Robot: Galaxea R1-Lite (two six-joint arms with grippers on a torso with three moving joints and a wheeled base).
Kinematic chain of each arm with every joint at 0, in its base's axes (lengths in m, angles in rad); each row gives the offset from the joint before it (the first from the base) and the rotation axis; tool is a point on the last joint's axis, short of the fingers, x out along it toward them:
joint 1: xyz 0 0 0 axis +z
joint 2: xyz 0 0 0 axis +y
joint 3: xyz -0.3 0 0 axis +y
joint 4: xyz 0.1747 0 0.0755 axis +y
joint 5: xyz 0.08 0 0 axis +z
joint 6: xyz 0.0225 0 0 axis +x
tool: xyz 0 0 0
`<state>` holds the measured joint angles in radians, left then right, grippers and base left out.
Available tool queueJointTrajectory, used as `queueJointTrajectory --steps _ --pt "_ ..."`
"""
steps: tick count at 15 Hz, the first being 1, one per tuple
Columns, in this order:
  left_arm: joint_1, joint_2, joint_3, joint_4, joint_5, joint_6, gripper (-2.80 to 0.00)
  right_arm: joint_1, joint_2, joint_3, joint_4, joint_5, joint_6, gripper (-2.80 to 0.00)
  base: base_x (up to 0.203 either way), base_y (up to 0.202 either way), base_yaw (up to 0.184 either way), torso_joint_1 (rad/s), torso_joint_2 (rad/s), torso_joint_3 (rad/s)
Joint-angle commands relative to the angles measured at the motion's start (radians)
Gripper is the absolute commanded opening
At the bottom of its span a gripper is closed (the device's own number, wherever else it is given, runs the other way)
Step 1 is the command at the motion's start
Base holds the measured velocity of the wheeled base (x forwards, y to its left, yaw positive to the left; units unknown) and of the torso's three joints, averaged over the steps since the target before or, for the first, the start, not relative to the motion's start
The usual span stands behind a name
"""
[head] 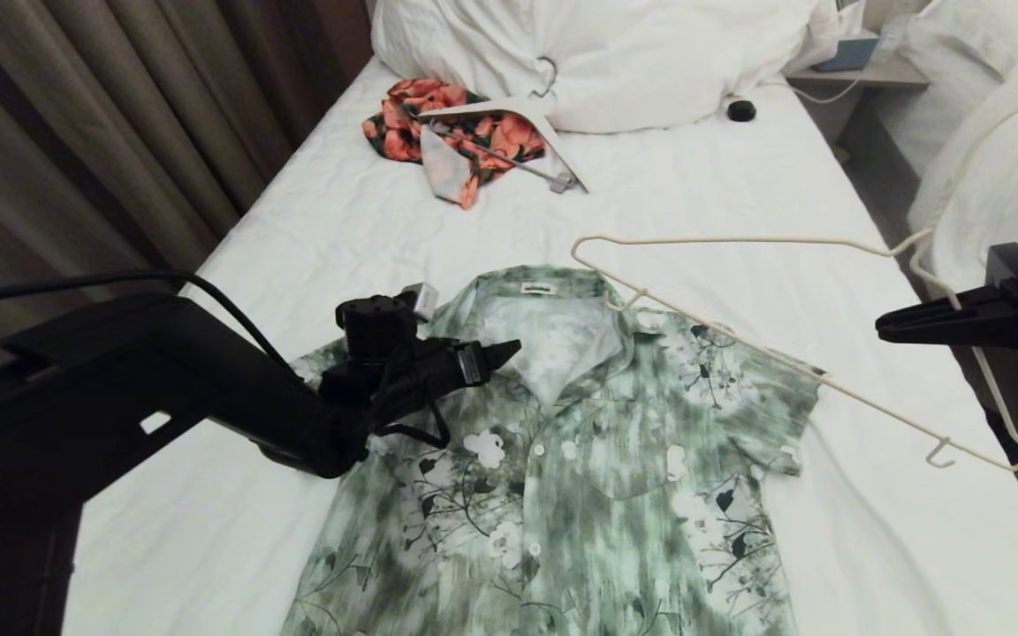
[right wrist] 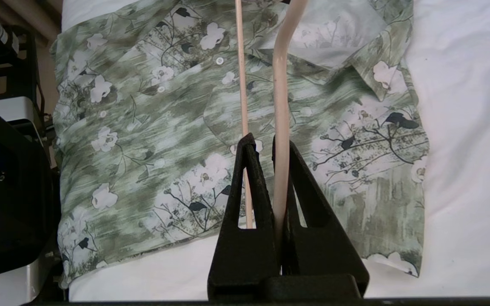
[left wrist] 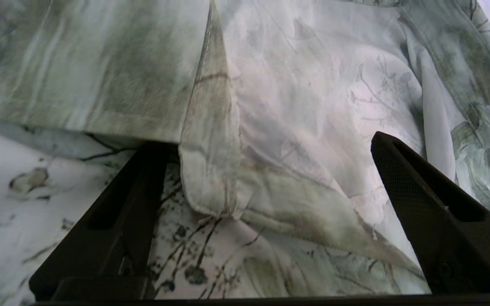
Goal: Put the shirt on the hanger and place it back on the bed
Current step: Hook one side of the shirt onto the hanger
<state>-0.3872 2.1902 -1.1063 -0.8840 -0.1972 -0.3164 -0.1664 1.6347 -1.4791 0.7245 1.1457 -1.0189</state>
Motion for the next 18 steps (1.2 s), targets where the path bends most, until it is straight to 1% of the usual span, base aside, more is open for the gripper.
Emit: queueJointTrajectory --steps 1,4,5,9,13,16,18 --pt "-0.001 0.013 -0.017 -0.004 -0.001 -0.003 0.0 0.005 0.008 -0.003 0.004 0.006 -0.006 -2.8 0.0 0.0 0.0 0.0 0.0 0.0" --pt "-0.001 0.033 -0.034 -0.01 0.001 -0.003 0.0 0.007 0.01 -0.003 0.004 0.006 -0.006 -2.8 0.0 0.0 0.0 0.0 0.0 0.0" --pt "-0.001 0.034 -0.037 -0.01 0.001 -0.003 -2.8 0.007 0.01 -0.003 0.004 0.006 -0.006 -2.8 0.0 0.0 0.0 0.0 0.0 0.0" --pt "-0.001 0.023 -0.046 -0.012 0.005 -0.001 -2.8 0.005 0.01 -0.003 0.004 0.006 -0.006 -2.8 0.0 0.0 0.0 0.0 0.0 0.0" --pt "0.008 -0.05 -0.063 -0.003 0.015 -0.007 -2.8 0.004 0.019 -0.008 0.004 0.006 -0.005 -2.8 0.0 0.0 0.0 0.0 0.0 0.0" --pt "0.005 -0.118 -0.023 0.009 0.017 -0.019 -2.8 0.004 0.024 -0.014 0.006 0.006 -0.003 -2.8 0.0 0.0 0.0 0.0 0.0 0.0" --pt "0.004 -0.191 0.013 0.041 0.018 -0.033 -2.8 0.007 0.028 -0.015 0.006 0.006 -0.003 -2.8 0.0 0.0 0.0 0.0 0.0 0.0"
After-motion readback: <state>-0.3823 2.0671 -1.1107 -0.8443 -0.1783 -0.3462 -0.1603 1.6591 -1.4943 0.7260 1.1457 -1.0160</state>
